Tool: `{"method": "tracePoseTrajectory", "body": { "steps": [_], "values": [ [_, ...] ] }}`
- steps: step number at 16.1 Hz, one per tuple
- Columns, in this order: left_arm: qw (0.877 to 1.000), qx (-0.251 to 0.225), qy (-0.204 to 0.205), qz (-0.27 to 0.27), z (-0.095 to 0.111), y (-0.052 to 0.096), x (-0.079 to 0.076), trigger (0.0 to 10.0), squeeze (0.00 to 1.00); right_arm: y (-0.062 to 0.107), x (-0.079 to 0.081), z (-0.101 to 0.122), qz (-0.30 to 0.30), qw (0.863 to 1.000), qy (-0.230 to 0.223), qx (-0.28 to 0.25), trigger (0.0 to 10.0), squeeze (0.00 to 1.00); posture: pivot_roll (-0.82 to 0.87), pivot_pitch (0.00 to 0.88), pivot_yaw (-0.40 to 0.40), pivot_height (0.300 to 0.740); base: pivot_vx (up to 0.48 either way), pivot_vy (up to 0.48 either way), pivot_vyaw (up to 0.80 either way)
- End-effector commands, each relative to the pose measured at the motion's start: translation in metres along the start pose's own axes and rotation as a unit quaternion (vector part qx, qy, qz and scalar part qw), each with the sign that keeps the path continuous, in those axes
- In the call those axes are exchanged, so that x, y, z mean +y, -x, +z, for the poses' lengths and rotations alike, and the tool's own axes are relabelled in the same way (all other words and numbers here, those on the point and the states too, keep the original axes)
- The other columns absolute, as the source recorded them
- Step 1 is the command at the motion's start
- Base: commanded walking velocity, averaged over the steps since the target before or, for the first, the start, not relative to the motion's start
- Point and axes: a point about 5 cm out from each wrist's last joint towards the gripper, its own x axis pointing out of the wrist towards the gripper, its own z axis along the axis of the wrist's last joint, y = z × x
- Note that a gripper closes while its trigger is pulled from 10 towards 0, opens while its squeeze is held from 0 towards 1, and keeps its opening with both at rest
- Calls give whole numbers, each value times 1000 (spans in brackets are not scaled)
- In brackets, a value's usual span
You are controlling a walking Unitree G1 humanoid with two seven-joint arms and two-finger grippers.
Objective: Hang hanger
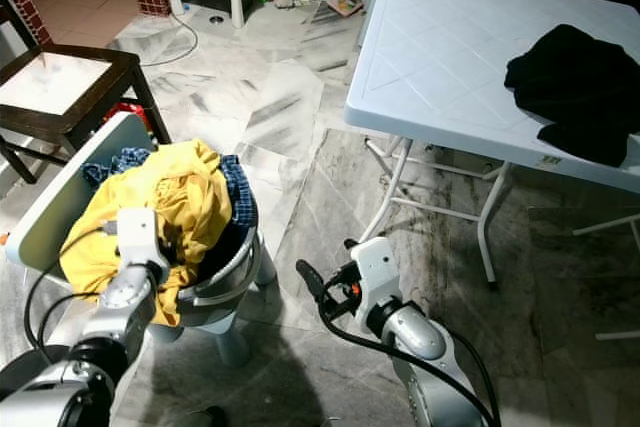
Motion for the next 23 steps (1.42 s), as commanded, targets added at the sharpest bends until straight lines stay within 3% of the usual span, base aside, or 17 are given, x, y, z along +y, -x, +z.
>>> {"method": "tracePoseTrajectory", "body": {
  "steps": [1, 5, 8, 10, 11, 12, 13, 17, 18, 20, 21, 23],
  "values": [
    [1000, -1, -3, -3, -3, 2, -3, 0, 0, 3, 0, 2, 5, 1000, 6, -1, 10000, 0, -130, 153, -83, 740, 0, 0, 0],
    [1000, -10, -5, -9, -2, 3, -8, 0, 0, 2, 2, 1, 6, 1000, 5, 4, 10000, 0, -125, 161, -79, 740, 0, 0, 0],
    [992, -88, -72, -48, 13, 8, -23, 0, 0, 3, 4, -2, 8, 1000, 11, 9, 10000, 0, -125, 159, -73, 740, 0, 0, 0],
    [976, -151, -122, -97, 16, 24, -38, 0, 0, 4, 2, -2, 4, 1000, 13, 10, 10000, 0, -125, 158, -73, 740, 0, 0, 0],
    [961, -181, -155, -138, 14, 37, -46, 0, 0, 4, 1, -2, 4, 1000, 15, 10, 10000, 0, -122, 156, -75, 740, 0, 0, 0],
    [959, -184, -160, -143, 13, 39, -47, 0, 0, 4, 1, -2, 4, 1000, 15, 10, 10000, 0, -122, 156, -75, 740, 0, 0, 0],
    [955, -177, -174, -162, 2, 49, -43, 0, 0, 2, 3, -2, 10, 1000, 21, 12, 10000, 0, -113, 153, -77, 740, 0, 0, 0],
    [964, -110, -191, -151, -26, 62, -18, 0, 0, 0, 3, -4, 20, 999, 26, 18, 10000, 0, -91, 153, -90, 740, 0, 0, 0],
    [963, -46, -192, -182, -45, 64, -18, 0, 0, -2, 4, -4, 25, 999, 31, 19, 10000, 0, -88, 151, -92, 740, 0, 0, 0],
    [958, -17, -196, -211, -52, 67, -21, 0, 0, -2, 4, -4, 26, 999, 33, 19, 10000, 0, -86, 155, -97, 740, 0, 0, 0],
    [950, -62, -239, -189, -42, 66, -20, 3882, 0, -3, 5, -3, 27, 999, 34, 19, 10000, 0, -86, 158, -98, 740, 0, 0, 0],
    [947, -112, -256, -156, -24, 63, -17, 10000, 0, -2, 8, -4, 30, 999, 35, 19, 10000, 0, -83, 165, -100, 740, 0, 0, 0]
  ]
}}
